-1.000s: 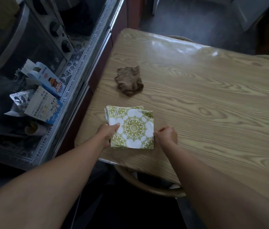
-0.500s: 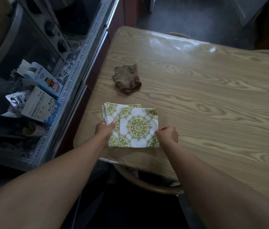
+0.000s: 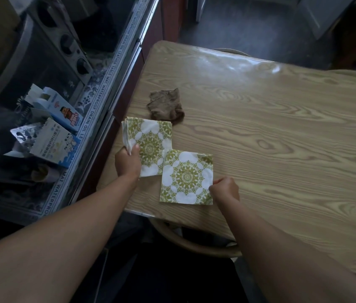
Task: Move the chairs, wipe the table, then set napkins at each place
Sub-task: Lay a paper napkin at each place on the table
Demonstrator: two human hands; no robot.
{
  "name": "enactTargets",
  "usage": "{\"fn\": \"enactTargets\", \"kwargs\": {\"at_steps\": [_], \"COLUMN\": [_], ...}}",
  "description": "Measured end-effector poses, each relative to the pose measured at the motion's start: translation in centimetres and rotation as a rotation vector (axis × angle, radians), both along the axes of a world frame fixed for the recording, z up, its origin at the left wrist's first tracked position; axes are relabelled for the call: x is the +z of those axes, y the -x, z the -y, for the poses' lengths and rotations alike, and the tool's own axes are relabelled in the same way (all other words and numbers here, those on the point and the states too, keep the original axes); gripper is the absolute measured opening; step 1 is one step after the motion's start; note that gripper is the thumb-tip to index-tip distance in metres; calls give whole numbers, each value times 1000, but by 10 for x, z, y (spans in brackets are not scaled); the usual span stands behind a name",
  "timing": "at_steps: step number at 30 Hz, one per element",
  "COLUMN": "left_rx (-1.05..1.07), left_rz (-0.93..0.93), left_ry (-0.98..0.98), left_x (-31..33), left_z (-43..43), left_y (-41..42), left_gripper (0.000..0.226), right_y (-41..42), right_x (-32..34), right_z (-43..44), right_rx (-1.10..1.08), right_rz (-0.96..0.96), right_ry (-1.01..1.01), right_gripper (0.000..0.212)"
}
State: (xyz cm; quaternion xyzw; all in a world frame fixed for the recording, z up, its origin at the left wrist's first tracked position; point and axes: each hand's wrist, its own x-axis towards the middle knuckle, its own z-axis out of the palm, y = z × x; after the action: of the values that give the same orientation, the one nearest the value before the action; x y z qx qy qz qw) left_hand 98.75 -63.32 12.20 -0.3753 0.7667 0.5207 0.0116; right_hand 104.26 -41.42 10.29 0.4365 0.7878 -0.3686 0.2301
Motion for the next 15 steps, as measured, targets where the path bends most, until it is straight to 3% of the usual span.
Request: {"fn": "enactTargets", "kwargs": {"at_steps": [15], "left_rx": [-96], "left_rz": [-133], "left_ry": [-16], "left_x": [10], "left_z": [-50], "left_y": [-5], "left_gripper": [18], "right_y": [-36], "right_x": [-2], "right_z": [-37], "right_rx": [-187], "right_rz": [-30], "right_ry": [18], "right_gripper": [11]}}
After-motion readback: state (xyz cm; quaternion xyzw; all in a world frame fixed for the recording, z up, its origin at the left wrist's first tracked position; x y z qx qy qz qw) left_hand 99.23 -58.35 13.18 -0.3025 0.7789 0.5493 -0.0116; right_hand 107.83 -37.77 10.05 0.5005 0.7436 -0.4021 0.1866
